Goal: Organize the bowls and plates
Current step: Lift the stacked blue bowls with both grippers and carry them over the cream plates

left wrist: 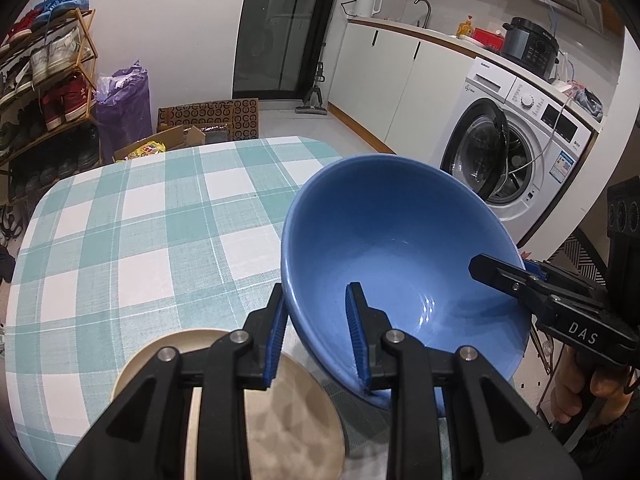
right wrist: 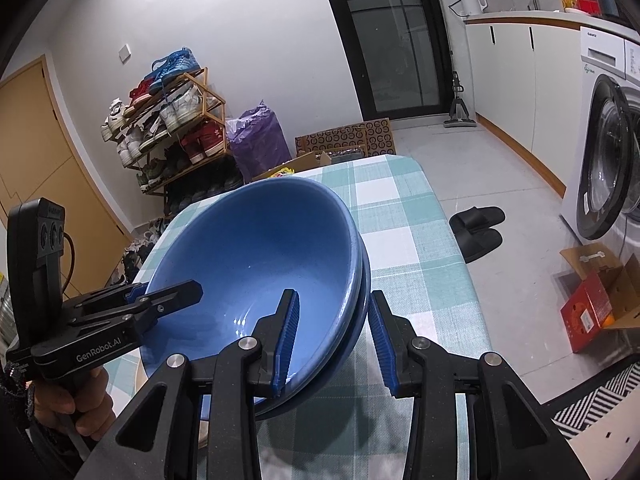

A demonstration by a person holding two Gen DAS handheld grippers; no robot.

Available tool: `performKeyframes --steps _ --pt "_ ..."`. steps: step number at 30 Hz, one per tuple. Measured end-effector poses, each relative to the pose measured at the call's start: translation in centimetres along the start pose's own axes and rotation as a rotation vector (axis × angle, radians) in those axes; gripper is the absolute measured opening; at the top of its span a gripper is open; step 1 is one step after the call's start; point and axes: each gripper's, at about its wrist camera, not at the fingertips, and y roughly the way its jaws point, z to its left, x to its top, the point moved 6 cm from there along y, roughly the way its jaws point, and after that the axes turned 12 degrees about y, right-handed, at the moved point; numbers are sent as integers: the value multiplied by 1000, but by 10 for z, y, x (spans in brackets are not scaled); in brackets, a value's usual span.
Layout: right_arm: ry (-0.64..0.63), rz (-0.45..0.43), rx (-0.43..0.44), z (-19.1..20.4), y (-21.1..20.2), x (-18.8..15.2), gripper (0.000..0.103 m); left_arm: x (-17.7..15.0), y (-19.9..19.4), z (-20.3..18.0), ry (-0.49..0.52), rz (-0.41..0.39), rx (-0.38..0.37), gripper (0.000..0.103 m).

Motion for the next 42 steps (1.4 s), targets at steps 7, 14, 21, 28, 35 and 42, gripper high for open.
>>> performKeyframes --steps 7,14,21,28,35,42 --pt "-12 -6 7 11 -9 -2 37 -5 -15 2 -4 -16 12 27" --pt "-36 -10 20 28 -14 -5 37 -12 -32 8 -12 -32 37 27" --pt "-67 -2 40 49 -13 -13 37 -21 -47 21 -31 -45 58 27" --pt "-96 14 61 71 -7 -22 37 -33 -60 38 -56 -51 86 27" --pt "-112 38 93 94 6 -35 37 -49 -70 57 -78 -46 121 27" --pt "-135 69 114 114 19 -46 37 -61 -77 74 -107 -44 150 27"
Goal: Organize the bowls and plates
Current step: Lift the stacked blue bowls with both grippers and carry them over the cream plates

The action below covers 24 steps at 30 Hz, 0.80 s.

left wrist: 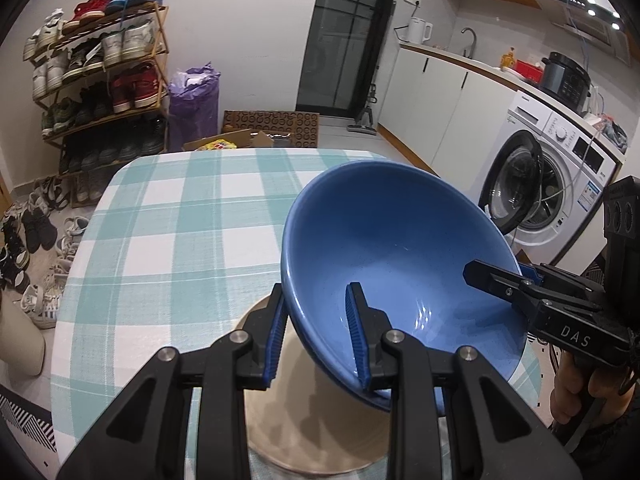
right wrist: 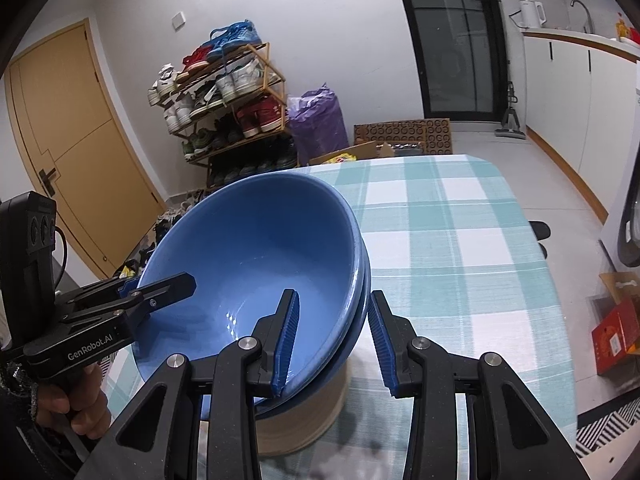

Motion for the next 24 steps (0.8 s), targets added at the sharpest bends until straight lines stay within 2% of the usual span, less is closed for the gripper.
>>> performKeyframes --steps 24 --pt "-28 73 14 21 45 -19 37 -32 15 34 -58 50 29 27"
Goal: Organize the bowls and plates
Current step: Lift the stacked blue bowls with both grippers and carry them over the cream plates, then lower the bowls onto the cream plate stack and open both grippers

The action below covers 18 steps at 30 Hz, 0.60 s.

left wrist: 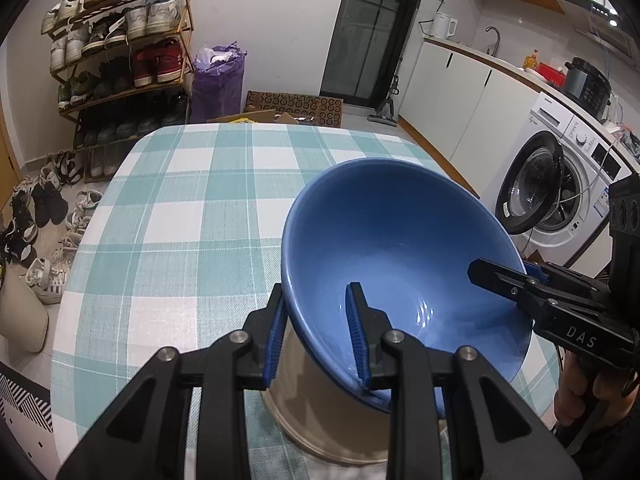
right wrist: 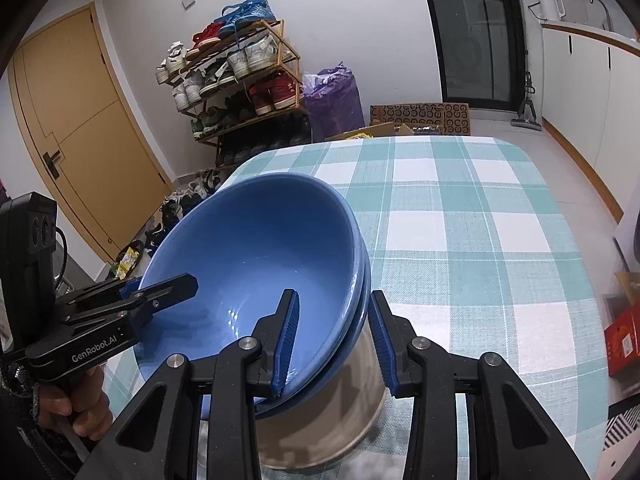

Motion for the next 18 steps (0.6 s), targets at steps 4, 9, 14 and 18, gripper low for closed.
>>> performKeyframes --steps 4,9,14,18 --pt "1 10 -4 0 5 -3 37 -3 5 2 -4 10 0 27" --pt "5 20 -9 -1 12 -5 37 -7 9 4 -9 21 -2 27" --pt "3 23 -13 -2 15 -3 37 -7 12 4 -14 26 -2 27" --pt "3 22 -14 -2 15 -4 37 -7 12 5 -14 26 -3 27"
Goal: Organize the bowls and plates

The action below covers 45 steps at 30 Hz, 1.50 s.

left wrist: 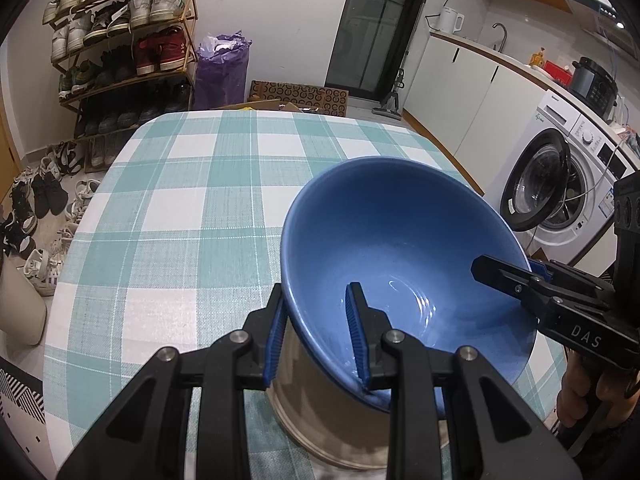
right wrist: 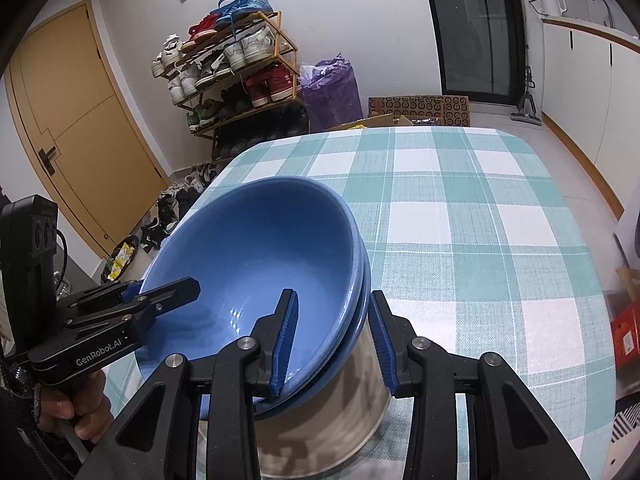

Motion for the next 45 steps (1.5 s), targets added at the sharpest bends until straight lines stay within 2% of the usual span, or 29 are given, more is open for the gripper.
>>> performKeyframes --steps 23,28,30,31,32,36,37,39,41,43,45 --pt "-13 -9 -10 3 2 5 37 0 5 5 5 1 15 28" --pt "-50 -39 -20 6 -1 5 37 -1 3 6 -2 -1 6 31" --pt "-59 -43 -15 7 -2 5 41 -2 1 5 5 -8 9 36" --pt "-59 -44 -9 7 -3 5 42 -2 -1 5 7 -13 11 45" --pt "-61 -48 -5 7 -6 5 45 -2 -3 4 10 -20 14 50" --pt "-77 -59 -4 4 -11 2 53 -2 -13 4 26 -41 27 56" --pt "-78 -62 -2 3 -13 2 57 -3 -15 4 32 -46 32 58" --pt "-76 -65 2 0 -15 0 78 -4 -19 6 36 -50 55 62" --pt "-76 -85 14 -2 -20 -1 85 -8 -25 7 38 -63 79 76" --pt "-83 -100 21 -5 -25 -4 87 -10 -31 8 41 -82 93 83" --pt "-92 -105 30 -6 -28 -9 92 -12 -36 8 48 -91 104 86"
